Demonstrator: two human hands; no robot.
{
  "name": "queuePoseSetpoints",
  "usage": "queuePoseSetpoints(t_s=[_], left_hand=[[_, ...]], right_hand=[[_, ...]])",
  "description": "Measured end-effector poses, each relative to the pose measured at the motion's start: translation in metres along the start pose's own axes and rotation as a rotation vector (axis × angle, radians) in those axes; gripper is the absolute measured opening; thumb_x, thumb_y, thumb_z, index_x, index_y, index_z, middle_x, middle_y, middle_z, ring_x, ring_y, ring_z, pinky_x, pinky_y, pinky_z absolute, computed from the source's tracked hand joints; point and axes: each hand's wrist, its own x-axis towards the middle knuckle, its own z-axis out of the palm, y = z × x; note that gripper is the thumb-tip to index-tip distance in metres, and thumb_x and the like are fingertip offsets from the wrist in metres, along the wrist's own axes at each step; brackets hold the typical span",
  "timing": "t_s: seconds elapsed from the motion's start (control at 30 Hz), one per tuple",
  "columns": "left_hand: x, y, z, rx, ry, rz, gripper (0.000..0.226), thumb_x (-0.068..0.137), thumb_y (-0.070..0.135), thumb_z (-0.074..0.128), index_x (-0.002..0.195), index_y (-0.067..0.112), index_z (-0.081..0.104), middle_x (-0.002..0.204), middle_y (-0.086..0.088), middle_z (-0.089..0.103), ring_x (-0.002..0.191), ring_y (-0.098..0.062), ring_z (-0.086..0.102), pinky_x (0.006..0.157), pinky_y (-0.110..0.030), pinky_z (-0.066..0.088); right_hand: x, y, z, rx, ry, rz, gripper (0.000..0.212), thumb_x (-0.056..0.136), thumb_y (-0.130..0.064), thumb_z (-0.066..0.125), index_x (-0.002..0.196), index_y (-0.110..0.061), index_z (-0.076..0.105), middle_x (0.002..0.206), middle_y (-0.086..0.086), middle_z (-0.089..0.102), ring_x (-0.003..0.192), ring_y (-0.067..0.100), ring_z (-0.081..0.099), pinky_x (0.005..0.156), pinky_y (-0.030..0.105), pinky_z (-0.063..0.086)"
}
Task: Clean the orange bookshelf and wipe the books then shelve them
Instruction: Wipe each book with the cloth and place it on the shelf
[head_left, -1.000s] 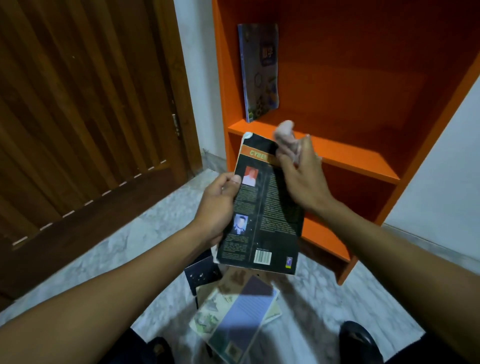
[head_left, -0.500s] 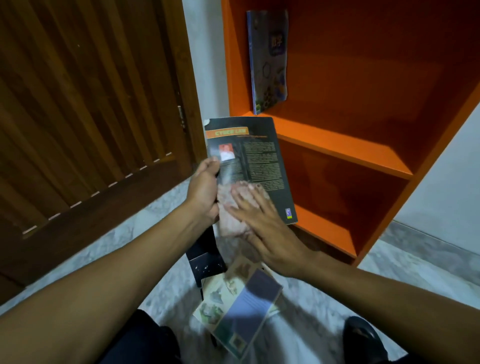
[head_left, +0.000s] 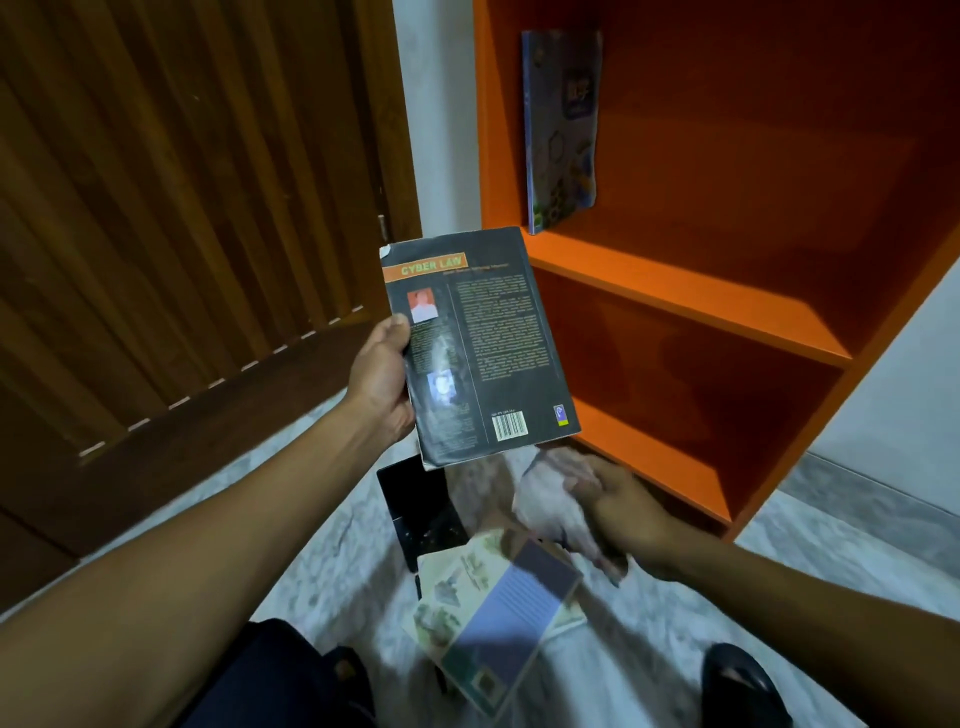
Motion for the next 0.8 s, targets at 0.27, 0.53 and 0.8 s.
queuePoseSetpoints(t_s=[0.27,0.53,0.8], left_hand=[[-0.007,-0.017,0.008,0.143,-0.066,-0.05,0.027,0.105,0.028,0.045,0.118,0.009,0.059,0.12,-0.023,0.068,0.108,-0.039,0.066,0.094,-0.06,0.052],[-0.026,-0.036,0.019,0.933,-0.189,0.279,0.053,0.101,0.025,0.056,0.148,0.026,0.033,0.13,0.011,0.046,0.122,-0.012,0.047,0.101,-0.03,0.039],[-0.034,-0.052,0.048,0.37,-0.139,-0.003,0.07,0.096,0.019,0.064,0.147,0.044,0.025,0.115,-0.005,0.066,0.089,-0.028,0.073,0.065,-0.05,0.061]], right_hand=[[0.02,-0.053,-0.026,0.636,-0.186,0.245,0.057,0.094,-0.045,0.062,0.141,-0.019,0.045,0.094,0.021,0.057,0.066,0.027,0.049,0.054,0.034,0.03],[0.012,-0.066,-0.01,0.4,0.078,-0.054,0.046,0.097,-0.009,0.061,0.138,-0.027,0.051,0.147,0.001,0.051,0.1,0.013,0.07,0.069,0.027,0.061],[0.002,-0.057,0.006,-0.568,0.186,-0.598,0.027,0.094,-0.012,0.058,0.12,-0.017,0.058,0.097,-0.002,0.057,0.077,0.008,0.043,0.07,0.026,0.038]])
